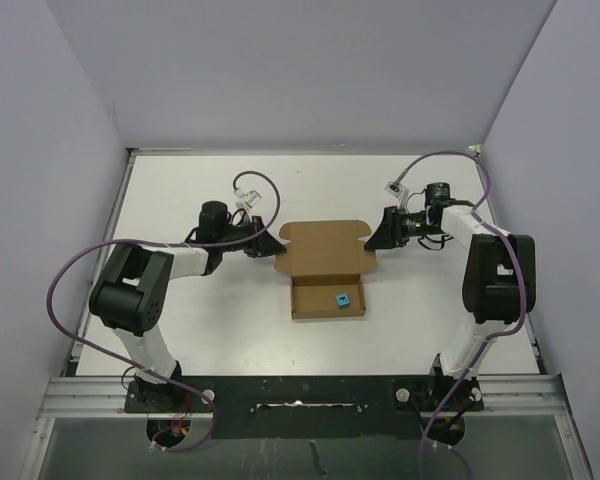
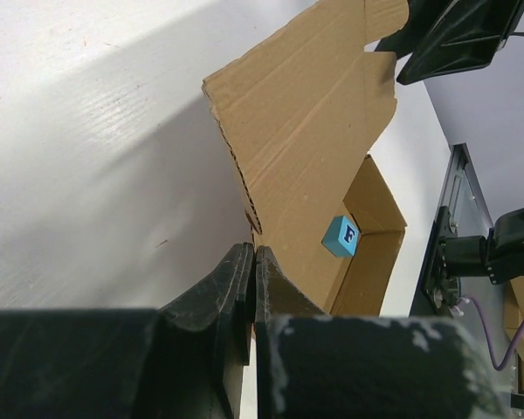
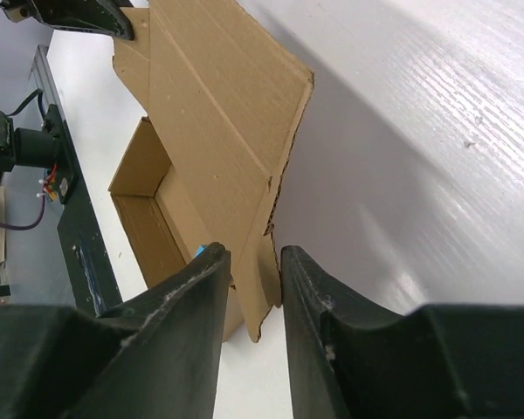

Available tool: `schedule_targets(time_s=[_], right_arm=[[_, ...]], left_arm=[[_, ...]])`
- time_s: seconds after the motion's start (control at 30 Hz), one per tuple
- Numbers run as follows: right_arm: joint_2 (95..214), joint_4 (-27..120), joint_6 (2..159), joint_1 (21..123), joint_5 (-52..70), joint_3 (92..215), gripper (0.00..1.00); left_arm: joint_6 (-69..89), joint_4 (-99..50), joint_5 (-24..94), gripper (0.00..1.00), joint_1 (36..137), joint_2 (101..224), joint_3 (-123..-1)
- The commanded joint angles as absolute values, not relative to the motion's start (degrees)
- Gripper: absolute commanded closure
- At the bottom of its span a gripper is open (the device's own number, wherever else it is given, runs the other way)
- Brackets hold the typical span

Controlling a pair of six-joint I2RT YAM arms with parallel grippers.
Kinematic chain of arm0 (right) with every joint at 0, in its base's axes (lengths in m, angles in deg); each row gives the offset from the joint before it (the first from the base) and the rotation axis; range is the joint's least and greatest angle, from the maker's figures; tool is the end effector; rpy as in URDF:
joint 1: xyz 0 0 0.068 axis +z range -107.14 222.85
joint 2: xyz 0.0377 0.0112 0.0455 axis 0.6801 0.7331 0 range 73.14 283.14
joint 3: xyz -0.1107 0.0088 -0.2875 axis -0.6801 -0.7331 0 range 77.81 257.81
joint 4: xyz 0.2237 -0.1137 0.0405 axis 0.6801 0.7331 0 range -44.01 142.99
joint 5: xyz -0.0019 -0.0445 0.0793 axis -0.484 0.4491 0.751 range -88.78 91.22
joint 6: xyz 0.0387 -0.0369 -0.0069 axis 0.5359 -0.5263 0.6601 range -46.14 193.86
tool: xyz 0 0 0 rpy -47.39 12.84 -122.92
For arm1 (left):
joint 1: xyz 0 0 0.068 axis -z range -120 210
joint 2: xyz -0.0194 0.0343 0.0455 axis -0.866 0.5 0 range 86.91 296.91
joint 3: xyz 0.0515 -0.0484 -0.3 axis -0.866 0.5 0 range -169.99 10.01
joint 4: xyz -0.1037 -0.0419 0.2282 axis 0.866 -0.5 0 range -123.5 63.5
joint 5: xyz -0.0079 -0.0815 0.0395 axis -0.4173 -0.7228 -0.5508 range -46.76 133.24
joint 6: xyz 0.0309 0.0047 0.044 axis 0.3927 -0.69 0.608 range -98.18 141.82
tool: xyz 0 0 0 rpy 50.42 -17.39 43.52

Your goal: Fold the paper box

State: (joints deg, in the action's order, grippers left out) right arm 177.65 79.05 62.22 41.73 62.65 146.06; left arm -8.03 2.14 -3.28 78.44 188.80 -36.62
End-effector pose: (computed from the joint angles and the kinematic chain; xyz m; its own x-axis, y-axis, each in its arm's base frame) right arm 0.3548 0.0242 0.2272 -0.8555 -0.0797 -0.5117 -0.4833 0.4779 0.7335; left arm 0.3281 -0.1365 0.2026 -0.7832 -0.0998 -0.6137 0.5111 0.4587 -0.7269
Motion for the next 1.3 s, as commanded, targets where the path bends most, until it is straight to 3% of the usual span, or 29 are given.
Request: schedule_targets(time_s=[0.0, 0.27, 0.37, 0.8, 1.27], right_arm=[[173.51, 80.27, 60.76, 41.96, 61.46, 145.79, 0.72], [172.01, 80.25, 60.08, 42.92, 61.1, 145.7, 0.96], [169.62, 77.04, 61.84, 43.58, 61.12, 143.85, 1.0], [156.89, 57.41, 66.31, 54.31, 38.63, 135.89, 1.0], [151.56, 35.87, 69.46, 63.07, 22.23, 126.33, 1.0]], left_arm=[[-7.63, 5.14, -1.8, 1.0, 79.04, 185.22, -36.48], [-7.09, 4.08, 0.19, 1.0, 79.96, 182.8, -35.96], [-6.13, 1.89, 4.86, 1.0, 81.65, 179.64, -35.5], [-0.41, 0.93, 42.79, 1.0, 96.13, 167.67, -30.49], [12.17, 9.47, 71.06, 1.0, 107.01, 173.35, -34.31]])
